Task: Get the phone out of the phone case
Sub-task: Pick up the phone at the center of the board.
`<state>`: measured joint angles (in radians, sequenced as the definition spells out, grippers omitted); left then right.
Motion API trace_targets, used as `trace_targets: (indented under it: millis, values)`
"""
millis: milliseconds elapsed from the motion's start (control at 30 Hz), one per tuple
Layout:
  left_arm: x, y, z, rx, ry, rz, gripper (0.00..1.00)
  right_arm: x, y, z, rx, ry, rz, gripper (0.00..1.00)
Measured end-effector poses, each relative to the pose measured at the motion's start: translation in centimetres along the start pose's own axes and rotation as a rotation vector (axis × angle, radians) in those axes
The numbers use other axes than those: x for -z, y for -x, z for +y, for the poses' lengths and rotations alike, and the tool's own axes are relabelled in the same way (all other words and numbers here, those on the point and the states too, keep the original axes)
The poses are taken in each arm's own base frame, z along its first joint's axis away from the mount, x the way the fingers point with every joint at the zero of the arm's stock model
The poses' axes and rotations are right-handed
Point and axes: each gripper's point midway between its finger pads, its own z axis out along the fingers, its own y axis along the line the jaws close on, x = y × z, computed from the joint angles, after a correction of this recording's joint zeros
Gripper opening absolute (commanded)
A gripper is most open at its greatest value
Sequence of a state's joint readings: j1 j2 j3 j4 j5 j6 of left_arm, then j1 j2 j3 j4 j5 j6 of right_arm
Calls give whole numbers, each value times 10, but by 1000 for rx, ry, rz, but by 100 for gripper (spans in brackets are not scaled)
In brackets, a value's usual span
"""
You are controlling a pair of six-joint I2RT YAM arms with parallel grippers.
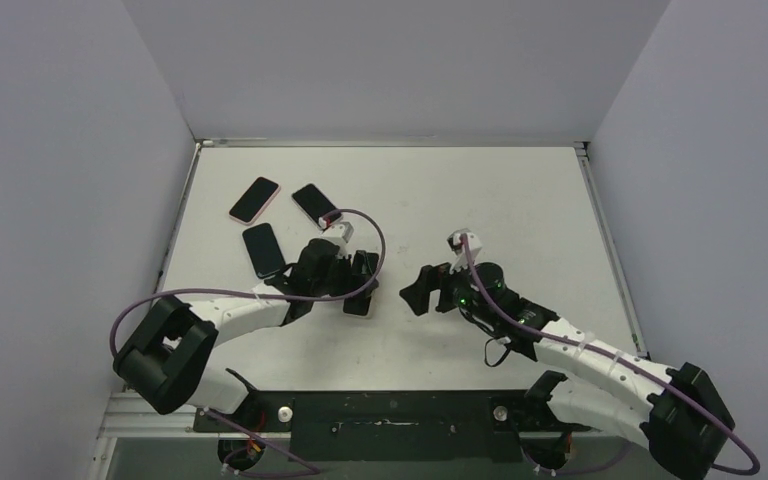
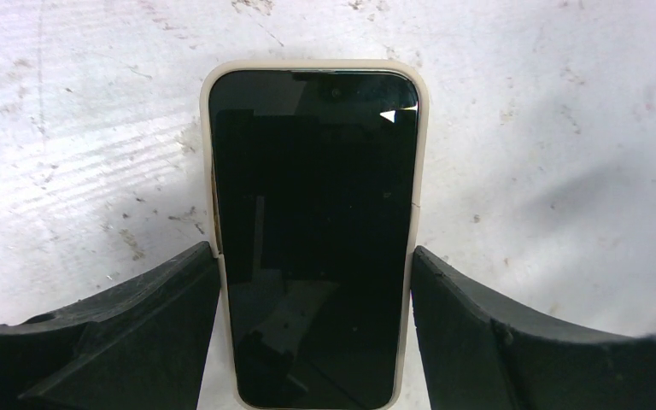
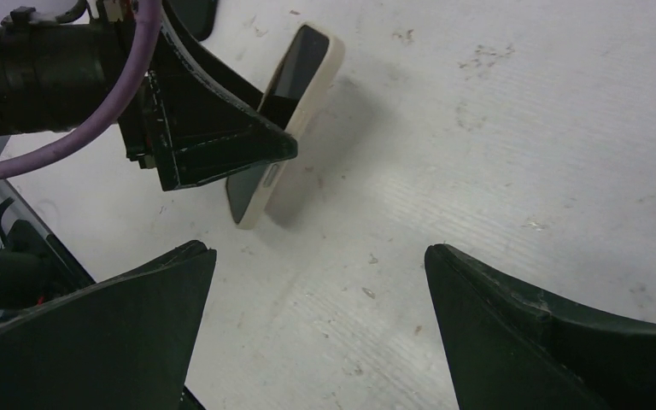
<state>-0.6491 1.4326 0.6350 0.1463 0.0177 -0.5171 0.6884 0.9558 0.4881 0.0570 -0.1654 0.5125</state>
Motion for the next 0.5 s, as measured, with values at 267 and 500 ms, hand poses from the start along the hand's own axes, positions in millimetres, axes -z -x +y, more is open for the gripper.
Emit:
trace_targets:
  millis: [267, 500]
  values:
    - [14, -8, -13, 154, -95, -39, 0, -21, -28, 42, 45, 22, -66, 100]
    - [26, 7, -30, 325, -162, -93, 0, -32, -35, 46, 10, -6, -130, 100]
